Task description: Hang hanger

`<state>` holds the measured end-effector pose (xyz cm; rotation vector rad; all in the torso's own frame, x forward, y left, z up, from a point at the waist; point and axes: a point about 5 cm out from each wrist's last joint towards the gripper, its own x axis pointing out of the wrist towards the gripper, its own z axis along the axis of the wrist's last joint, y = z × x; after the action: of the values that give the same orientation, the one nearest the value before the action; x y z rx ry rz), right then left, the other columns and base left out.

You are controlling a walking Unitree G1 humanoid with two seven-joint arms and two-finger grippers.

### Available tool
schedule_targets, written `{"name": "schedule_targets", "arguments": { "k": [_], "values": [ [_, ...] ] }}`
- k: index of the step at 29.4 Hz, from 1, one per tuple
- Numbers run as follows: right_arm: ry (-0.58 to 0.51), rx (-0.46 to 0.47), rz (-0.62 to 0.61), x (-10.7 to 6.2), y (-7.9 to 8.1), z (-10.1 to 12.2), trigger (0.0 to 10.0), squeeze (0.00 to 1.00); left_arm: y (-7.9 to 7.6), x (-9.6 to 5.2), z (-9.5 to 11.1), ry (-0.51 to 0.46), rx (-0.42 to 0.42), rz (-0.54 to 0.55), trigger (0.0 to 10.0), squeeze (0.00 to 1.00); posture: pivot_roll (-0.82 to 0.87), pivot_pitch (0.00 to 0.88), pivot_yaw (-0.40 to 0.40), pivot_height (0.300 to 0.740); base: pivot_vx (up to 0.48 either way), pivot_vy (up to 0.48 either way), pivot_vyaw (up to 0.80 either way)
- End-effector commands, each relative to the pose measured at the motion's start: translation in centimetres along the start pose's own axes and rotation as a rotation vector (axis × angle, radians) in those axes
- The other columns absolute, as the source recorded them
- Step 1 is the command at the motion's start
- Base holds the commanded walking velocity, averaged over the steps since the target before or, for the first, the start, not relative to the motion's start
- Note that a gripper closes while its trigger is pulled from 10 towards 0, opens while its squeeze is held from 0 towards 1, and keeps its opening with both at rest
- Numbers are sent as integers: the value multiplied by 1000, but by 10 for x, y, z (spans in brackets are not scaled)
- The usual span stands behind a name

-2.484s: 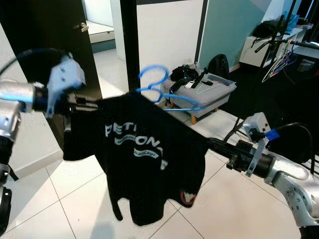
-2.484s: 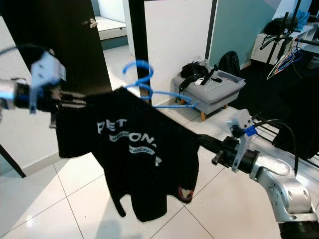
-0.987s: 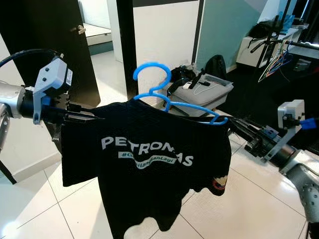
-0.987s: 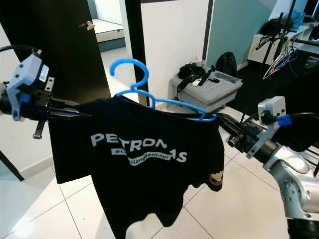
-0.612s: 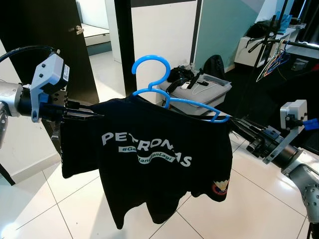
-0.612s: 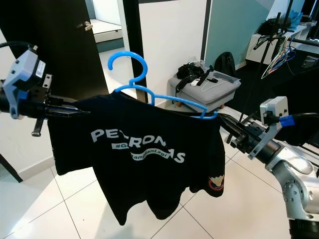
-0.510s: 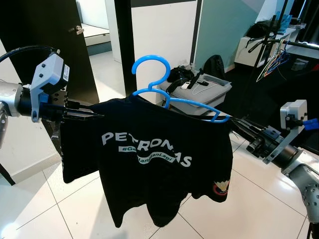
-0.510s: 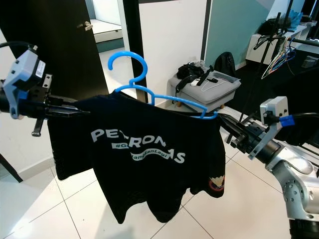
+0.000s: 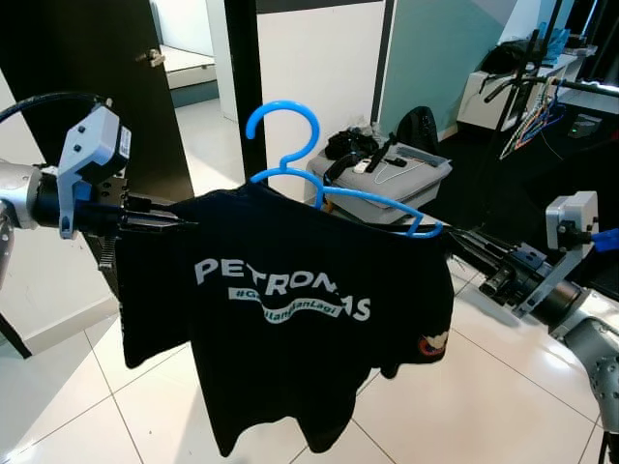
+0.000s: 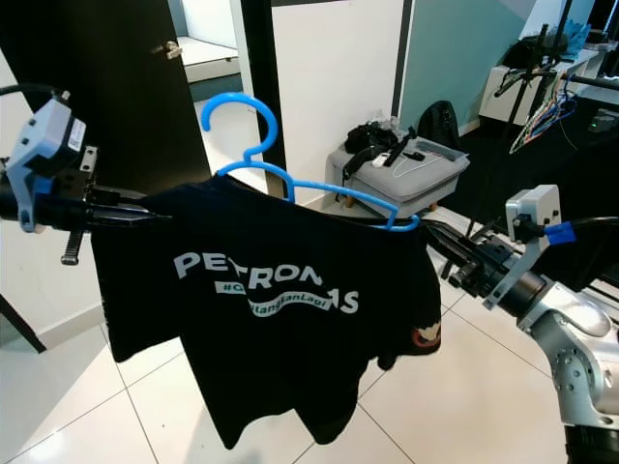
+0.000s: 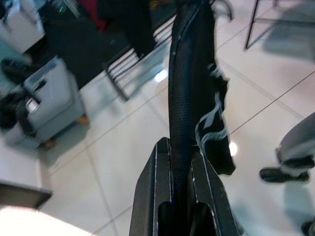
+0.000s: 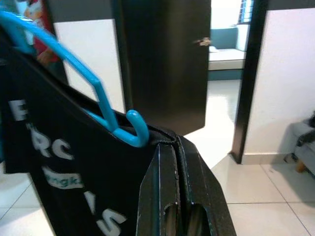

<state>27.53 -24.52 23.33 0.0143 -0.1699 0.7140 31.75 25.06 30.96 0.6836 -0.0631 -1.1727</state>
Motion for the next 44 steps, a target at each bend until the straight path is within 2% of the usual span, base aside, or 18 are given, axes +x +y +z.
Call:
{"name": "schedule_targets", "arguments": {
  "k": [1,8,10,19,27,32,34,35,36,37,39,41,44],
  "values": [
    [-6,-18,32,-5,3,9,10000,0,-1,-6,-16,86,-27,41,10000,0,-49,0,15,740,0,0,0],
    [15,-32,48,-11,3,12,10000,0,8,-16,-12,48,-38,108,10000,0,-52,0,16,740,0,0,0],
    [14,-42,41,-14,1,15,10000,0,8,-20,-12,87,-24,105,10000,0,-50,0,18,740,0,0,0],
    [25,-56,71,-19,3,20,10000,0,9,-24,-23,146,-24,130,10000,0,-51,0,19,740,0,0,0],
    [11,-80,36,-19,-3,26,10000,0,4,-22,-25,130,-33,91,10000,0,-53,0,20,740,0,0,0],
    [3,-102,37,-10,-3,28,10000,0,-2,-10,-19,68,-29,22,10000,0,-53,0,19,740,0,0,0],
    [-9,-150,18,6,-6,33,10000,0,-15,10,-10,11,-13,-94,10000,0,-51,0,17,740,0,0,0],
    [-9,-150,18,6,-6,33,10000,0,-15,10,-10,11,-13,-94,10000,0,-51,0,17,740,0,0,0],
    [-27,-198,43,24,-4,41,10000,0,-26,30,-7,-26,-1,-176,10000,0,-47,0,13,740,0,0,0],
    [-27,-198,43,24,-4,41,10000,0,-26,30,-7,-26,-1,-176,10000,0,-47,0,13,740,0,0,0],
    [-40,-225,130,41,6,48,10000,0,-35,46,-9,-50,-5,-220,10000,0,-48,0,11,740,0,0,0],
    [-40,-225,130,41,6,48,10000,0,-35,46,-9,-50,-5,-220,10000,0,-48,0,11,740,0,0,0],
    [-34,-255,312,63,27,55,10000,0,-44,65,-15,-58,-9,-249,10000,0,-50,0,2,740,0,0,0]
  ]
}}
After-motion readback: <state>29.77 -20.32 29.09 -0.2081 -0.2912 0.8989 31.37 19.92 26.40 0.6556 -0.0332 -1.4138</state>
